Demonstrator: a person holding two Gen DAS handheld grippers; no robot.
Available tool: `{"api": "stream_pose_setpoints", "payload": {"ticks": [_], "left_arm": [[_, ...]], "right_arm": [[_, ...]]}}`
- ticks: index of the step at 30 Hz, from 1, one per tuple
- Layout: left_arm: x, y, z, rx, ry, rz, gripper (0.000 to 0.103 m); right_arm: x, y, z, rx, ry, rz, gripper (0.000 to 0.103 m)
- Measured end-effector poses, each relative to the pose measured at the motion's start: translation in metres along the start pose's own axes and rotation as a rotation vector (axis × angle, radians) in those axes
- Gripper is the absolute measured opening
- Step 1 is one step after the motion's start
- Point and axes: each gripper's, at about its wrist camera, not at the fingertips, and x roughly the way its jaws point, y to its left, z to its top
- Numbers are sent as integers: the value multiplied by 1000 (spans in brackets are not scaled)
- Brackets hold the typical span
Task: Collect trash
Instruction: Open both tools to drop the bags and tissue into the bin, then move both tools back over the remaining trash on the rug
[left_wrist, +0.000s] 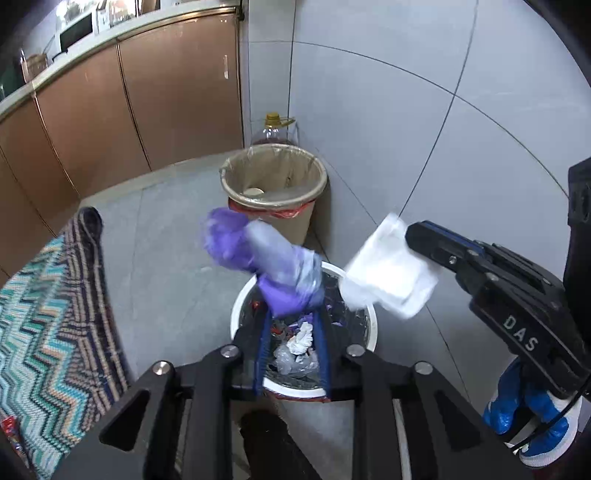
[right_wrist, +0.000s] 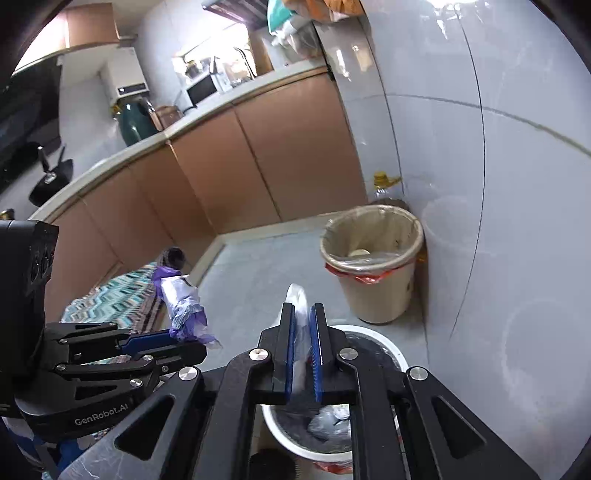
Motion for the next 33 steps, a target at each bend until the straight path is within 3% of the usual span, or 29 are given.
{"api": "stream_pose_setpoints", "payload": {"ticks": [3,14,25,33], "left_arm": [[3,5,-1,-24,-12,-14,46],[-20,23,-9,-75,-37,-33,46],[-101,33,-33,-92,-137,-29,46],[-173,43,-74,-87,-214,-11,50]], "right_arm": [[11,-2,-2,2,20,-17,21],[1,9,-13,10,33,-24,24],[-68,53,-4,-24,-65,20,32],[-125,96,-3,-83,-137,72,36]]}}
